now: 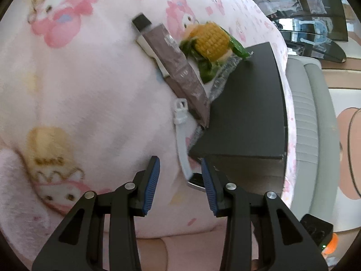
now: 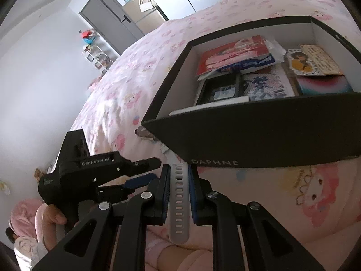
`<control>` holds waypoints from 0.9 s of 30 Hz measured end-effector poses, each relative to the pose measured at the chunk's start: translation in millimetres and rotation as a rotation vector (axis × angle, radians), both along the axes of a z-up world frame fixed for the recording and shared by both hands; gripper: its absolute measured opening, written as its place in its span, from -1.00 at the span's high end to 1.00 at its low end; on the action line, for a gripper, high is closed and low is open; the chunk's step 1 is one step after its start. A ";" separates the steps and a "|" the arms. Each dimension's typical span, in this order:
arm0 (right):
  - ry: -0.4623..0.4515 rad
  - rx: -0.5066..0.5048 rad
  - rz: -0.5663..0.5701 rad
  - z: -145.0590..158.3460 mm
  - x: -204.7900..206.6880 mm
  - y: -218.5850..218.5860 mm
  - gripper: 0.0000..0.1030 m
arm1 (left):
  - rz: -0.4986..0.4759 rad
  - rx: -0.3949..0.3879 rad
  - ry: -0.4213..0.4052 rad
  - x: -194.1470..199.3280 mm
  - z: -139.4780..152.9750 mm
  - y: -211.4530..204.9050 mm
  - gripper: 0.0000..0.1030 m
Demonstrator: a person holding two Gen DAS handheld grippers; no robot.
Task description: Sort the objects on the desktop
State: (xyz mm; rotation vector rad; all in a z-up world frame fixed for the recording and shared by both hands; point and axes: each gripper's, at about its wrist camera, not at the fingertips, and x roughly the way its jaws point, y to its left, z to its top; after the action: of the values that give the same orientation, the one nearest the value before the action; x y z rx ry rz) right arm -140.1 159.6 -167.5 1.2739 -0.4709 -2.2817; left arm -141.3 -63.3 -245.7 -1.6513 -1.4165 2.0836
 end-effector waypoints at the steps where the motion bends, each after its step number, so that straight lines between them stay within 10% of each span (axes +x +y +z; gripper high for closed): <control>1: -0.001 -0.010 0.005 0.2 0.3 0.5 0.75 | -0.005 0.013 -0.004 -0.7 -2.0 1.8 0.27; 10: 0.095 -0.189 0.155 24.9 12.3 -12.6 0.75 | -0.019 0.045 -0.012 -2.1 -5.4 6.1 0.27; 13: 0.092 -0.205 0.147 23.6 10.7 -11.2 0.76 | -0.067 0.032 0.014 -2.2 0.8 10.3 0.91; 27: -0.001 0.060 -0.039 -11.5 -9.1 1.6 0.76 | -0.030 -0.077 0.231 6.3 44.8 0.0 0.93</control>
State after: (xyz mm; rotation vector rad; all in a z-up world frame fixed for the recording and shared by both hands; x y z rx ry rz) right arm -149.2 161.2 -179.0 1.3055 -0.4336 -2.3442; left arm -134.9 -63.3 -200.9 -1.3915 -1.2466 2.2527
